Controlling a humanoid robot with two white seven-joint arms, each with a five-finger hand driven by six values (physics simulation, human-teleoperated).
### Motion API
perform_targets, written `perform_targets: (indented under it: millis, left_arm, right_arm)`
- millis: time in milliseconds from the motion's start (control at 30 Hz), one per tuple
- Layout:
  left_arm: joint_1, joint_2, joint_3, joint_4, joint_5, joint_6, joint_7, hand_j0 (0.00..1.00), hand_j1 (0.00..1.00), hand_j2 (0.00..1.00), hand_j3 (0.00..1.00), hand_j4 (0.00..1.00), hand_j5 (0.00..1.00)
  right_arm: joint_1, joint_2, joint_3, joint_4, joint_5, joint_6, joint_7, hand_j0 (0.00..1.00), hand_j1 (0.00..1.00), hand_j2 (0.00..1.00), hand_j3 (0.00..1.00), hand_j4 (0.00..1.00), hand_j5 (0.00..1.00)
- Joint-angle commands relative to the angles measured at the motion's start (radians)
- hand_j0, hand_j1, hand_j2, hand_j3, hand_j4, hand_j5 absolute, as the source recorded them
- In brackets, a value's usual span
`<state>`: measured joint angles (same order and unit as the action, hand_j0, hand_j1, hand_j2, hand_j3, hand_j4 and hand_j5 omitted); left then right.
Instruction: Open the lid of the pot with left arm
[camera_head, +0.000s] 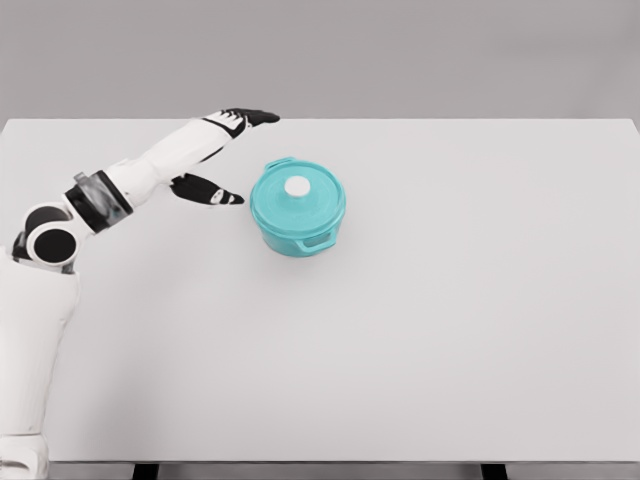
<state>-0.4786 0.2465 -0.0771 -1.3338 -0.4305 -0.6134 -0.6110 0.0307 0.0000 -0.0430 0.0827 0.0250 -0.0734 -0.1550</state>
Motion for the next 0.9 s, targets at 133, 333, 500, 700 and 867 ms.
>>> perform_targets:
  millis: [133,333,500,700,867]
  left_arm:
    - [0.0,-0.032,-0.02,0.002,0.018,0.003,0.0,1.0,1.0,1.0,1.0,1.0,1.0]
    - [-0.023,-0.029,-0.079,0.036,0.116,0.101,0.0,0.84,0.84,0.84,0.84,0.84,0.84]
    - [-0.025,-0.032,-0.081,0.05,0.137,0.103,0.0,0.76,0.76,0.76,0.76,0.76,0.76]
    - [-0.003,-0.03,-0.102,0.042,0.184,0.101,0.0,0.77,0.77,0.77,0.77,0.77,0.77]
    - [0.005,-0.05,-0.104,0.05,0.184,0.101,0.0,0.77,0.77,0.77,0.77,0.77,0.77]
  right_arm:
    - [0.0,0.0,0.0,0.0,0.0,0.0,0.0,1.0,1.0,1.0,1.0,1.0,1.0]
    - [0.0,0.0,0.0,0.0,0.0,0.0,0.0,1.0,1.0,1.0,1.0,1.0,1.0]
    - [0.0,0.0,0.0,0.0,0.0,0.0,0.0,1.0,1.0,1.0,1.0,1.0,1.0]
    - [0.0,0.0,0.0,0.0,0.0,0.0,0.0,1.0,1.0,1.0,1.0,1.0,1.0]
    - [0.0,0.0,0.0,0.0,0.0,0.0,0.0,1.0,1.0,1.0,1.0,1.0,1.0]
